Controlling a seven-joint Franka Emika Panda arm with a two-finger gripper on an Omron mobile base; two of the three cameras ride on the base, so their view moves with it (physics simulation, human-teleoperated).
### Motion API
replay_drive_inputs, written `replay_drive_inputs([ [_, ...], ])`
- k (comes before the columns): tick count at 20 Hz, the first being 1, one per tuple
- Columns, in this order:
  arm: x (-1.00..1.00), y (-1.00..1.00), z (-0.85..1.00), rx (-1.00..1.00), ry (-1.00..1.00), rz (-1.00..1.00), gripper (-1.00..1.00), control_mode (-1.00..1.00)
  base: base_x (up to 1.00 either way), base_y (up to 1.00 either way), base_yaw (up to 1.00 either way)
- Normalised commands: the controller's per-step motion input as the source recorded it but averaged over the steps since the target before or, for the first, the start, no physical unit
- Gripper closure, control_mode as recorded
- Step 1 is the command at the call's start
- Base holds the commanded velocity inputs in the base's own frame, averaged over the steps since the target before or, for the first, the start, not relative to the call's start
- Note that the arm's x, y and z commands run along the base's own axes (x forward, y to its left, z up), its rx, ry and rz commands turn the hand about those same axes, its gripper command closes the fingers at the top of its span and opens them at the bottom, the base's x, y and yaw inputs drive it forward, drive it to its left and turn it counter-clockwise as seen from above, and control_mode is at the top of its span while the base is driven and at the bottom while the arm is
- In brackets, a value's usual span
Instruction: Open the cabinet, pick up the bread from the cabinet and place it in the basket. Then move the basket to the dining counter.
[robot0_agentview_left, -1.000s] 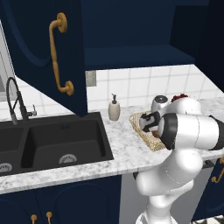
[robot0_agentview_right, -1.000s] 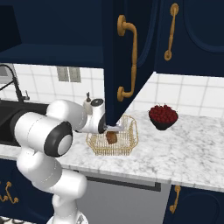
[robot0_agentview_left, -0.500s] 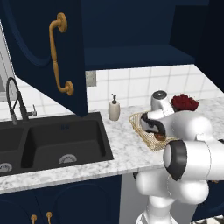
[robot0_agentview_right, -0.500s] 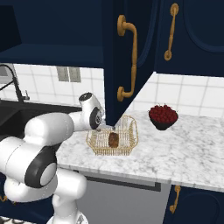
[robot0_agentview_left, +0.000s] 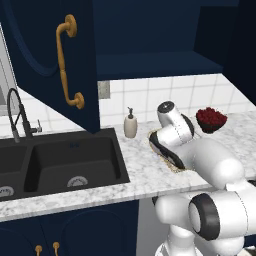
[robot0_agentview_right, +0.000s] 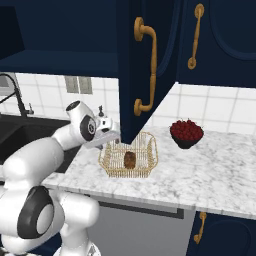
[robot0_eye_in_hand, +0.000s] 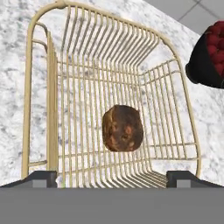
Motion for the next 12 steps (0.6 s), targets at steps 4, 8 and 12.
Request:
replay_drive_inputs([
  [4,0.0,0.64,0.0,-0.13,0.04,0.0,-1.0,-1.0,0.0,0.0,0.0],
  [8,0.0,0.67,-0.02,-0.13,0.01,0.0,-1.0,-1.0,0.0,0.0,0.0],
  [12,0.02,0.21,-0.28,-0.09,0.0,0.0,-1.0,-1.0,0.0,0.0,0.0],
])
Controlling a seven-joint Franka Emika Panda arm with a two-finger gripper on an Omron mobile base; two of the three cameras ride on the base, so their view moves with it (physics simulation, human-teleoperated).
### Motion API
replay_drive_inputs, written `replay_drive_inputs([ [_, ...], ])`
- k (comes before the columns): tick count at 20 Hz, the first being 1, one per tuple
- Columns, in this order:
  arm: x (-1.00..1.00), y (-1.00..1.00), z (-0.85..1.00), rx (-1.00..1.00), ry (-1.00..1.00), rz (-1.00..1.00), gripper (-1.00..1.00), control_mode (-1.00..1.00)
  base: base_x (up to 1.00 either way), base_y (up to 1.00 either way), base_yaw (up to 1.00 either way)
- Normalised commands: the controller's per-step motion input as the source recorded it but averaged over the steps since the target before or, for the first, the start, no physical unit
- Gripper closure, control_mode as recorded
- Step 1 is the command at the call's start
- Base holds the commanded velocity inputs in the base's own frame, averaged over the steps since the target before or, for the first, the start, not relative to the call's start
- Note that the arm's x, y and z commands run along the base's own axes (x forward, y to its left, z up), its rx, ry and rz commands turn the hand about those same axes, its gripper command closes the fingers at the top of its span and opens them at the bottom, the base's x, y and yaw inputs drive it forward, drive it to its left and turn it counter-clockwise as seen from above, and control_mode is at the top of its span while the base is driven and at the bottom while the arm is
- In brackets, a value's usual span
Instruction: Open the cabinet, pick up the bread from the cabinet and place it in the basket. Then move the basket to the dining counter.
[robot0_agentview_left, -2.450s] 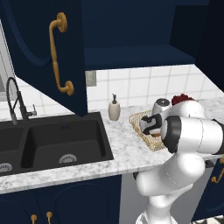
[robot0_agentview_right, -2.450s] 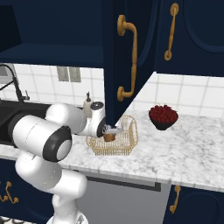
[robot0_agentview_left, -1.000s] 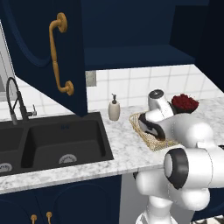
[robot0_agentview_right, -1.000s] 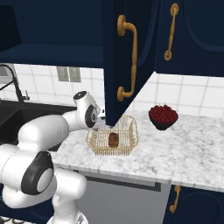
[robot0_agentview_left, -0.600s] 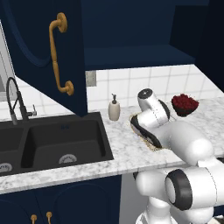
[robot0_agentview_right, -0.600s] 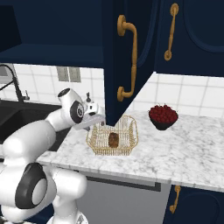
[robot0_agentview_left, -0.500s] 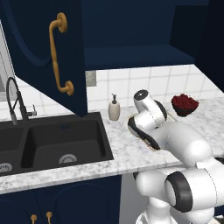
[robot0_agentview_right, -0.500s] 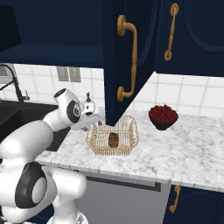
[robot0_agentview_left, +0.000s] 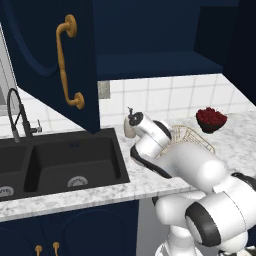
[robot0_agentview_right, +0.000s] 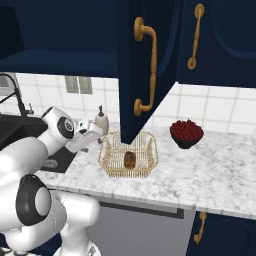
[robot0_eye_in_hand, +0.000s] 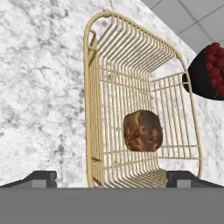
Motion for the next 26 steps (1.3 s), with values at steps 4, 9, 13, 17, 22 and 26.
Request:
replay_drive_inputs([
  [4,0.08,0.18,-0.27,-0.15,0.0,0.0,-1.0,-1.0,0.0,0.0,0.0],
  [9,0.21,0.01,-0.29,-0.12,0.01,0.0,-1.0,-1.0,0.0,0.0,0.0],
  [13,0.25,0.0,-0.26,-0.1,0.03,0.0,-1.0,-1.0,0.0,0.0,0.0],
  [17,0.23,0.0,-0.19,-0.06,0.04,0.0,-1.0,-1.0,0.0,0.0,0.0],
  [22,0.23,0.0,-0.2,-0.04,0.09,0.0,-1.0,-1.0,0.0,0.0,0.0],
  [26,0.21,-0.03,-0.1,-0.02,0.06,0.0,-1.0,-1.0,0.0,0.0,0.0],
])
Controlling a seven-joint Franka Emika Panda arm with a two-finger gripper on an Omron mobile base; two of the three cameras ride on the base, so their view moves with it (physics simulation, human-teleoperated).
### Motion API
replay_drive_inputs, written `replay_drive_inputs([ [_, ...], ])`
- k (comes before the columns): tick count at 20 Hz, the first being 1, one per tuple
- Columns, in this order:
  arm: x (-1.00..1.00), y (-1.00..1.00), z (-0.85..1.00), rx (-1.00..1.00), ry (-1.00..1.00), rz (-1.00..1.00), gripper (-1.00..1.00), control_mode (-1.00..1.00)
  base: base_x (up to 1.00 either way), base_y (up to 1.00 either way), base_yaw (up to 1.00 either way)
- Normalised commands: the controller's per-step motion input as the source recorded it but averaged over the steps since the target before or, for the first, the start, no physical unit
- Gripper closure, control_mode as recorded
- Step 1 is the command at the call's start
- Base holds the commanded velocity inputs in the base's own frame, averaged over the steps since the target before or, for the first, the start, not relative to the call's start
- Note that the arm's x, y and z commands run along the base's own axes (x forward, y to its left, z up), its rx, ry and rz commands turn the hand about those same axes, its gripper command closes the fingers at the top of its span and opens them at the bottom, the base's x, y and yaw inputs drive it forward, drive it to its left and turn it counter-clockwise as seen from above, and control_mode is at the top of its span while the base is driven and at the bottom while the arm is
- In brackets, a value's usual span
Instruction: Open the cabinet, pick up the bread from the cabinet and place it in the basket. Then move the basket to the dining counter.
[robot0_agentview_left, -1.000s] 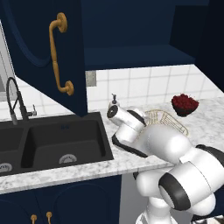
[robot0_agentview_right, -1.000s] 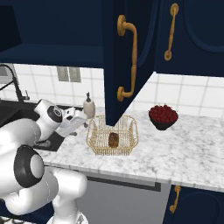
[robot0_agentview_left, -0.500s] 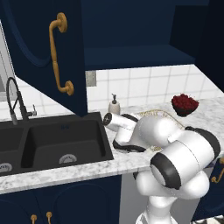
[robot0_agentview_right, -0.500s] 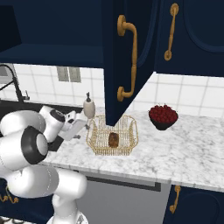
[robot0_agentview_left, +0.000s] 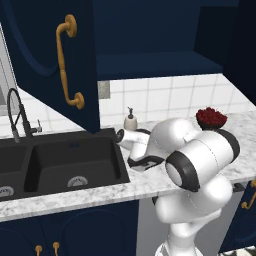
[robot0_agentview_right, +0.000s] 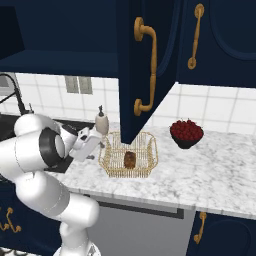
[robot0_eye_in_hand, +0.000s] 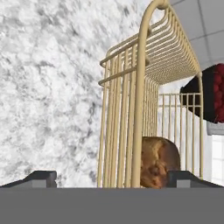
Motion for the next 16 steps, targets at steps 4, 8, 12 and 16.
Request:
replay_drive_inputs([
  [4,0.22,-0.15,-0.14,0.0,0.04,0.0,-1.0,-1.0,0.0,0.0,0.0],
  [8,0.06,-0.4,-0.03,0.0,0.01,0.0,-1.0,-1.0,0.0,0.0,0.0],
  [12,0.1,-0.18,-0.15,0.0,0.0,0.06,-1.0,-1.0,0.0,0.0,0.0],
  [16,0.23,-0.13,-0.35,0.0,0.0,0.09,-1.0,-1.0,0.0,0.0,0.0],
])
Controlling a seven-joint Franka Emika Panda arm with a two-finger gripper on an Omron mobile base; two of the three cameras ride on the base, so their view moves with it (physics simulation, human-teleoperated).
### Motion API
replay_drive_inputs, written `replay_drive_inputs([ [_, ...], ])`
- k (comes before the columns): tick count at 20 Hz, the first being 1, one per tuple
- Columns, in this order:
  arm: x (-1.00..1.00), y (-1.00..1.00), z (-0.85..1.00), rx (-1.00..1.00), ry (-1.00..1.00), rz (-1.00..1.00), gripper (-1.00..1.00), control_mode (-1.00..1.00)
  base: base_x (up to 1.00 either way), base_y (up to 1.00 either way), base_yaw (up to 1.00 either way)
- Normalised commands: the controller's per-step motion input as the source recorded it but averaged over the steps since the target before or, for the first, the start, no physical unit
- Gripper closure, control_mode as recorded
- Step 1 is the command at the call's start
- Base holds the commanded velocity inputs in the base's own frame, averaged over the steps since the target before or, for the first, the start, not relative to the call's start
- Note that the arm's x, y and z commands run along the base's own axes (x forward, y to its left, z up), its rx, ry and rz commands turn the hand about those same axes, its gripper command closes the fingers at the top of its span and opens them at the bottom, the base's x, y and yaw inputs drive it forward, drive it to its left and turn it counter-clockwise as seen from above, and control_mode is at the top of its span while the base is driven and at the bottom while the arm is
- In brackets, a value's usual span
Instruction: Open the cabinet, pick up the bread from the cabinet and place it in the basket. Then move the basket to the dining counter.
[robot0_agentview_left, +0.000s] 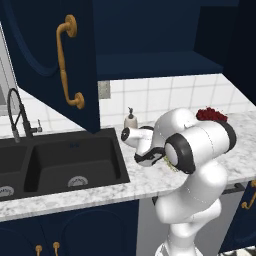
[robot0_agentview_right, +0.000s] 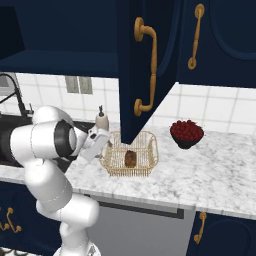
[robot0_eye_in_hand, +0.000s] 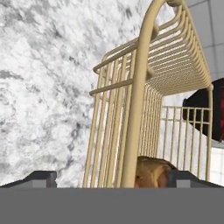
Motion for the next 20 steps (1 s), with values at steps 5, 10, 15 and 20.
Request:
replay_drive_inputs([
  [5,0.09,-0.27,-0.21,0.0,0.0,0.08,1.0,-1.0,0.0,0.0,0.0],
  [10,0.0,-0.16,-0.05,0.0,0.0,0.06,1.0,-1.0,0.0,0.0,0.0],
  [15,0.0,0.0,0.0,0.0,0.0,0.02,1.0,-1.0,0.0,0.0,0.0],
  [20,-0.5,0.02,0.25,0.0,-0.22,0.03,1.0,-1.0,0.0,0.0,0.0],
])
